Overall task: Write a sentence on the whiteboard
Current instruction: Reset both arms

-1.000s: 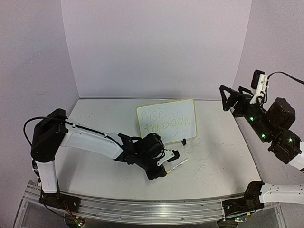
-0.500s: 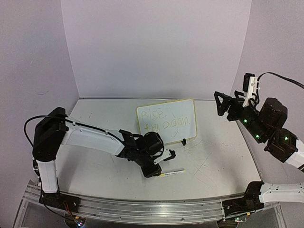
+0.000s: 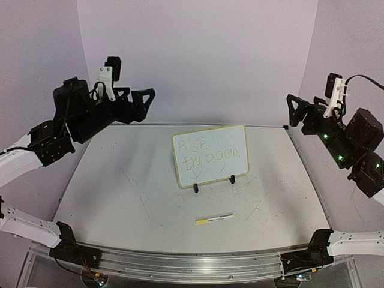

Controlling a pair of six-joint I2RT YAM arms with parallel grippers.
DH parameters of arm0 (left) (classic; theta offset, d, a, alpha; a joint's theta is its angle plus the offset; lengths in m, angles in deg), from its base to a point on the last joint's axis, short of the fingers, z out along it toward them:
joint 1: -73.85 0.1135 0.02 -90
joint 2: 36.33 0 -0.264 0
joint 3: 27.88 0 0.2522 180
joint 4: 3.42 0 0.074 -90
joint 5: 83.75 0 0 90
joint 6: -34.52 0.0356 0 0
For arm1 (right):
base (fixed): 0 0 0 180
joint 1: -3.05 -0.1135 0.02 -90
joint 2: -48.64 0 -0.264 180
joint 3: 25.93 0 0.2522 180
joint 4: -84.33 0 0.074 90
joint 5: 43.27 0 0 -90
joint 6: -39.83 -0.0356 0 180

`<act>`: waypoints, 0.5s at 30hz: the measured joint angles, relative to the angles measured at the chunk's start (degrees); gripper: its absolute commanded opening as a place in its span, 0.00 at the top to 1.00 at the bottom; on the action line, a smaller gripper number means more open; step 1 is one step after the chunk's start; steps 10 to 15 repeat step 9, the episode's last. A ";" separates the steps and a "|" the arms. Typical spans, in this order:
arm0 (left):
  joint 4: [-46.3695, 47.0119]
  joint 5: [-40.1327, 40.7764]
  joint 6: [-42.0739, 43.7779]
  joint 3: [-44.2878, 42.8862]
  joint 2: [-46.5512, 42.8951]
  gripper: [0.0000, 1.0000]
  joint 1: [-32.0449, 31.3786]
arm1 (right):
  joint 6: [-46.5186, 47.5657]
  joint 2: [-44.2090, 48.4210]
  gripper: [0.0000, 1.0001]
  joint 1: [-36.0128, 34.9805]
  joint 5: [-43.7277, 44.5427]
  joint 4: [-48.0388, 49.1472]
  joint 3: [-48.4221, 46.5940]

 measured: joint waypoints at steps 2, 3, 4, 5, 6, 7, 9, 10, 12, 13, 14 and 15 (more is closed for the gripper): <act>1.36 2.81 0.61 -0.68 -1.79 0.01 -0.17 | 0.85 -0.48 0.02 0.00 0.75 0.03 -1.83; 1.82 3.91 0.79 -0.92 -2.29 0.01 -0.17 | 1.19 -0.64 0.02 0.00 1.09 0.01 -2.46; 2.16 4.81 1.05 -0.96 -2.74 0.01 -0.17 | 1.47 -0.76 0.02 0.00 1.45 0.02 -3.07; 2.33 5.63 1.51 -0.98 -3.21 0.01 -0.17 | 1.69 -0.84 0.02 0.00 1.76 0.00 -3.61; 2.41 6.45 2.02 -0.98 -3.72 0.01 -0.17 | 1.82 -0.88 0.02 0.00 1.95 -0.01 -4.02; 2.57 7.19 2.47 -0.98 -4.27 0.01 -0.17 | 1.93 -0.92 0.02 0.00 2.14 0.00 -4.38; 3.30 8.33 3.53 -0.95 -5.79 0.01 -0.17 | 2.04 -1.09 0.02 0.00 2.64 0.07 -5.00; 3.30 8.33 3.53 -0.95 -5.79 0.01 -0.17 | 2.04 -1.09 0.02 0.00 2.64 0.07 -5.00; 3.30 8.33 3.53 -0.95 -5.79 0.01 -0.17 | 2.04 -1.09 0.02 0.00 2.64 0.07 -5.00; 3.30 8.33 3.53 -0.95 -5.79 0.01 -0.17 | 2.04 -1.09 0.02 0.00 2.64 0.07 -5.00; 3.30 8.33 3.53 -0.95 -5.79 0.01 -0.17 | 2.04 -1.09 0.02 0.00 2.64 0.07 -5.00; 3.30 8.33 3.53 -0.95 -5.79 0.01 -0.17 | 2.04 -1.09 0.02 0.00 2.64 0.07 -5.00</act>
